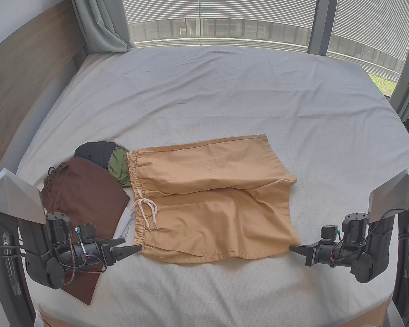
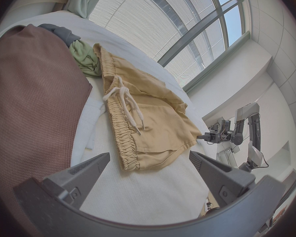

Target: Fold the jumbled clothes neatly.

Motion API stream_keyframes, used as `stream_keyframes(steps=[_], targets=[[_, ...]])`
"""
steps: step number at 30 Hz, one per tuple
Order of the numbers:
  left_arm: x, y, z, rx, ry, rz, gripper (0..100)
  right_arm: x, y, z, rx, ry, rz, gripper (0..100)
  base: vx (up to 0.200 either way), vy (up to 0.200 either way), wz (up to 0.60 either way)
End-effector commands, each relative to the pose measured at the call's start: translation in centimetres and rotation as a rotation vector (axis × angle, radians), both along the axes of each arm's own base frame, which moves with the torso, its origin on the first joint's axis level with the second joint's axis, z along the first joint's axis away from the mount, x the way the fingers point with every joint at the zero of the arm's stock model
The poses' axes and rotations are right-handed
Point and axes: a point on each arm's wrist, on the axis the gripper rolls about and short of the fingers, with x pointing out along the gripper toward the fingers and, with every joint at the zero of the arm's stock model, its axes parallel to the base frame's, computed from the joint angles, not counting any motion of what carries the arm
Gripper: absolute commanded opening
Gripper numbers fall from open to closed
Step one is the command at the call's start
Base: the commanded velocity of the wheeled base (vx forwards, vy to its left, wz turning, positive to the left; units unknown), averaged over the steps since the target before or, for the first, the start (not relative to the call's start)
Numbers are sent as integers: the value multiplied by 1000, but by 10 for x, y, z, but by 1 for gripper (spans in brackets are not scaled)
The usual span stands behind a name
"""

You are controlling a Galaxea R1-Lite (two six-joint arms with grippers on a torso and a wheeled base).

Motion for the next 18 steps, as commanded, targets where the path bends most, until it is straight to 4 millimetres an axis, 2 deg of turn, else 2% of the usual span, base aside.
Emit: stream_keyframes(steps=[1, 14, 18], targets=[[2, -1, -13, -1, 39, 0, 100, 1, 0, -1, -1, 0, 3, 0, 0, 0, 0], [14, -8, -34, 13, 73, 20, 100, 2, 1, -1, 0, -7, 5, 0, 0, 0, 0], [18, -15, -33, -4, 98, 55, 100, 2, 1, -1, 0, -7, 5, 0, 0, 0, 0]])
